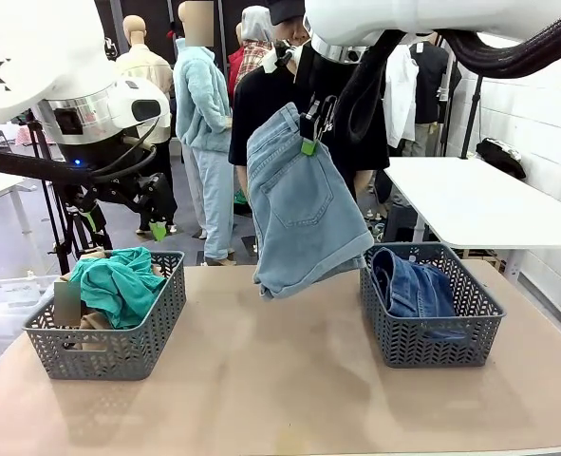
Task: Sort the tops and bottoms.
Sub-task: Sort the clothes according to human instructions.
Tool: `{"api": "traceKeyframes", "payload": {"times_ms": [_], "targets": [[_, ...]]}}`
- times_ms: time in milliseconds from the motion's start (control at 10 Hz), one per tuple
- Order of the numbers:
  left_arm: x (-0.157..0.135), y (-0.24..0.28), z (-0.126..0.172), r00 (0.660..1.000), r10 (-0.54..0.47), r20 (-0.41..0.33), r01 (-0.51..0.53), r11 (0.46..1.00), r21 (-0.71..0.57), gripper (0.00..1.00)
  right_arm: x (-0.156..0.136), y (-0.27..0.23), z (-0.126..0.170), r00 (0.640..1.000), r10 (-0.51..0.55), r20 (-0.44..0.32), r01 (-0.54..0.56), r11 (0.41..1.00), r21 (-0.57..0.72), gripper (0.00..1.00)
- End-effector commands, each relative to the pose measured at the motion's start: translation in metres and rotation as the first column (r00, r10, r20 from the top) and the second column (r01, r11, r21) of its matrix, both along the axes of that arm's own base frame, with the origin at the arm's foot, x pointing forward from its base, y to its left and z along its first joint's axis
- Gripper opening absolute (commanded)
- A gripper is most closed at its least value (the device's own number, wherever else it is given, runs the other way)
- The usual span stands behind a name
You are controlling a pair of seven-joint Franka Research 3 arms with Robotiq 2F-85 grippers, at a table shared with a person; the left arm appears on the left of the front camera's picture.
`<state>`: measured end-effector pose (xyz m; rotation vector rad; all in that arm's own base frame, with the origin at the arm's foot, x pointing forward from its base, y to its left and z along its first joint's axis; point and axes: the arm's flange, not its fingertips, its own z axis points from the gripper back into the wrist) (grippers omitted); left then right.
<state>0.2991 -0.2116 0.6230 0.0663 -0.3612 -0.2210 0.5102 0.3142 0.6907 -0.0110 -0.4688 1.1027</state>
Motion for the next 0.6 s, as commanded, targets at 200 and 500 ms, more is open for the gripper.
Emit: {"api": "traceKeyframes", "payload": {"times_ms": [200,500], "targets": [[-0.0003,0.0032,0.0005,1.000,0.000,-0.005,0.000,1.000,0.004,1.00,0.0018,0.0005,0.0040,1.000,-0.001,0.018,0.000,1.000,0.004,0.00],[-0.0003,0.0032,0.0005,1.000,0.000,-0.005,0.000,1.000,0.004,1.00,0.0018,0.0005,0.0040,1.000,-0.001,0.018,0.000,1.000,0.004,0.00]]}}
